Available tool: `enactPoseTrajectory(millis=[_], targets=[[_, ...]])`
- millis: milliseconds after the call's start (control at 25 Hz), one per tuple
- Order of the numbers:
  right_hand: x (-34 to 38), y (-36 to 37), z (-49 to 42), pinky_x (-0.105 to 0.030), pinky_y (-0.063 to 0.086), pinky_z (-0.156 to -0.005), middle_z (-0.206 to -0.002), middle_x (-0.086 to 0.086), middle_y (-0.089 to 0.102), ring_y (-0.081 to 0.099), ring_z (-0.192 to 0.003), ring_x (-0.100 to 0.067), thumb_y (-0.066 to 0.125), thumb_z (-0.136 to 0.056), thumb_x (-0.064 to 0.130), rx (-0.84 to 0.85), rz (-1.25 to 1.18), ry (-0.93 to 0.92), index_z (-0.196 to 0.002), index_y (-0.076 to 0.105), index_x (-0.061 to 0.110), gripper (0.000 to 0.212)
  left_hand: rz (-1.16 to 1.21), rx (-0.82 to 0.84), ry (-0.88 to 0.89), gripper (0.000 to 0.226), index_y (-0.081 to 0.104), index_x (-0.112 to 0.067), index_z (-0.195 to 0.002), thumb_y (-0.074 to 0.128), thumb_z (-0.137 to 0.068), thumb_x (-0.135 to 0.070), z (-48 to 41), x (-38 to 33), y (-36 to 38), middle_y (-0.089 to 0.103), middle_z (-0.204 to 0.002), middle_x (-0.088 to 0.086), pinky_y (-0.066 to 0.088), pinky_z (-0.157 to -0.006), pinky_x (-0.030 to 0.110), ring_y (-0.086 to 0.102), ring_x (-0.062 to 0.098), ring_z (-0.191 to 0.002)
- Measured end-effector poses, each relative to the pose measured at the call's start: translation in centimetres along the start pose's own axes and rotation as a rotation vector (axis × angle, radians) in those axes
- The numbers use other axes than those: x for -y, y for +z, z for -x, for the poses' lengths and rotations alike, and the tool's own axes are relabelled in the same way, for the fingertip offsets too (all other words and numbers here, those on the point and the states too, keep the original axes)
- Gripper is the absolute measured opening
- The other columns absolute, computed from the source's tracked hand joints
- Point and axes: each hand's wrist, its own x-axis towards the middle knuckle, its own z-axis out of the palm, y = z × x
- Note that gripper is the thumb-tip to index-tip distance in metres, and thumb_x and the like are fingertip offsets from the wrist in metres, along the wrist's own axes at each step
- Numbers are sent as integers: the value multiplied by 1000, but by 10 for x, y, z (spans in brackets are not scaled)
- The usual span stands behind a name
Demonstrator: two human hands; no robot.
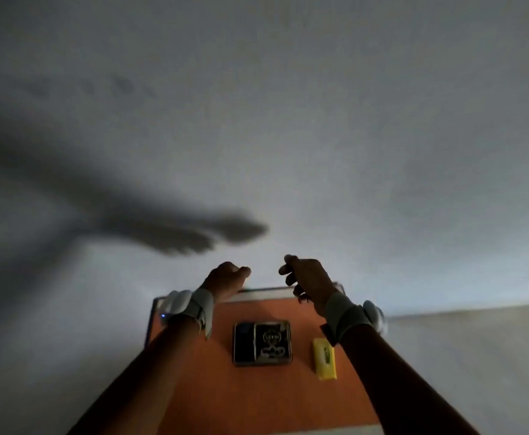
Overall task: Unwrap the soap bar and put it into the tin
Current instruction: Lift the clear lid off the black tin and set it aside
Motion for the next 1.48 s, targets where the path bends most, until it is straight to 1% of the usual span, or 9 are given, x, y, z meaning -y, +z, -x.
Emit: enactPoseTrajectory(millis=[80,160,320,560,880,1040,1200,1360,1480], targets=[[-65,13,-37,-23,39,-42,-63,-5,58,46,-44,-19,48,-101,30,-12,37,71,-64,65,15,43,-186,21,-172,83,58,0,-111,47,-72,-73,-33,42,49,63,-118,24,47,-85,38,59,38,-111],[-148,31,-75,-42,55,-56,-67,-12,65,58,-53,-28,51,-94,34,-61,102,187,-59,64,15,41,-294,18,-352,110,35,-2,-141,49,-67,-82,-58,90,104,42,-145,23,38,-102,43,42,41,-132],[-251,62,-120,-58,58,-78,-92,-23,73,68,-84,-43,34,-68,56,-170,99,224,-84,71,8,63,-259,-74,-332,136,0,-2,-152,65,-60,-78,-86,121,174,8,-161,26,18,-116,59,15,47,-146],[-259,65,-129,-57,56,-87,-97,-20,74,69,-91,-40,36,-80,63,-311,-96,282,-87,74,9,66,-160,-333,-364,166,-14,-2,-151,77,-35,-78,-102,114,229,-12,-161,26,2,-116,68,-8,48,-148],[-267,62,-139,-59,52,-94,-108,-18,71,65,-102,-43,36,-84,64,-274,-77,313,-103,69,9,66,-238,-369,-348,163,-5,0,-151,75,-34,-80,-108,114,233,2,-159,33,13,-112,71,8,54,-145],[-251,63,-128,-58,56,-86,-87,-18,74,70,-85,-40,32,-73,74,-294,-56,291,-80,73,4,81,-224,-354,-324,163,-5,-1,-151,69,-32,-84,-104,117,225,3,-159,32,15,-112,70,9,53,-145],[-246,65,-126,-60,56,-80,-69,-15,69,68,-76,-42,38,-73,68,-246,-7,259,-58,66,7,69,-214,-333,-298,159,-4,-2,-151,66,-36,-86,-99,112,224,4,-160,31,15,-112,70,10,52,-145],[-252,61,-128,-56,59,-74,-80,-19,72,69,-77,-38,48,-84,60,-184,-120,273,-78,72,5,61,-179,-202,-281,150,1,-5,-151,74,-41,-77,-95,111,205,12,-158,27,23,-112,66,16,50,-144],[-264,60,-124,-43,59,-70,-80,-11,74,70,-77,-30,57,-86,55,-200,-55,222,-72,73,17,43,254,65,-42,84,52,-17,-122,83,-57,-59,-88,124,154,65,-114,-2,55,-87,34,62,16,-109]])
